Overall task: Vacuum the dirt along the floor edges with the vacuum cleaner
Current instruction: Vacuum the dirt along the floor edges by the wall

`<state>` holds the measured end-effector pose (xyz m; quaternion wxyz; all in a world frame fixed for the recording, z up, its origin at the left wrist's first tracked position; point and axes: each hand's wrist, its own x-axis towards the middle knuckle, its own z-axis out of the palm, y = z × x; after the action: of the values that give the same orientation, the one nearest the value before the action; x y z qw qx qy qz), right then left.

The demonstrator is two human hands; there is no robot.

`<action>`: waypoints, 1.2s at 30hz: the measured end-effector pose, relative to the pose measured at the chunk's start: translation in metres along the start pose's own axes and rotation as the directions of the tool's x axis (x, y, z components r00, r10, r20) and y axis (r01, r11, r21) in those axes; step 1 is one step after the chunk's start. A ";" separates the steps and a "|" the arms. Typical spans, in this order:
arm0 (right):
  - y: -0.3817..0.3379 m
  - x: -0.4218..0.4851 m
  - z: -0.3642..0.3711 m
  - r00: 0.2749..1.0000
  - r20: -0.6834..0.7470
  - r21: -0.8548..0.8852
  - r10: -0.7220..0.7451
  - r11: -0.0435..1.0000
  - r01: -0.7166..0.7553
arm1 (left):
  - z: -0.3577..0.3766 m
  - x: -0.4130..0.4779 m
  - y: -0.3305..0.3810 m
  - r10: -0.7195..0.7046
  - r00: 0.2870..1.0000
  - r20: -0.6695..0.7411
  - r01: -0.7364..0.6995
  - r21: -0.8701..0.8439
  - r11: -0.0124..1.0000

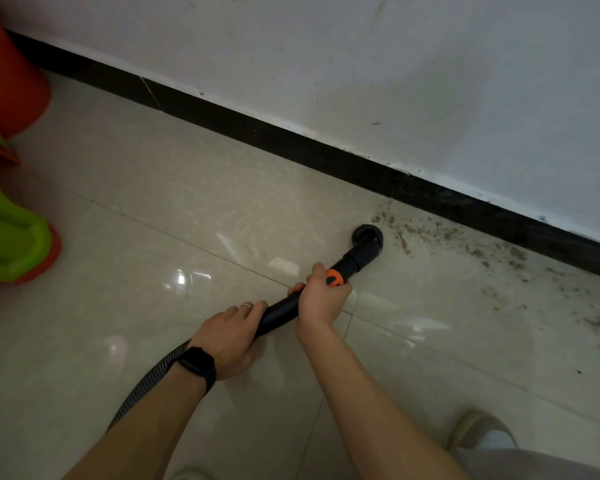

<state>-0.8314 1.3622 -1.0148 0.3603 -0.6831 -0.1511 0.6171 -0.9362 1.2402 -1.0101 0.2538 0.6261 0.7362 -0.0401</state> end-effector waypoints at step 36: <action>-0.070 0.061 0.013 0.994 0.081 -0.008 -0.068 0.998 0.069 | -0.017 0.075 0.046 -0.049 0.996 -0.073 0.042 -0.096 0.995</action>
<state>-0.8152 1.4546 -1.0118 0.3710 -0.6541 -0.1923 0.6305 -0.9048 1.3236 -1.0154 0.2541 0.5975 0.7605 0.0124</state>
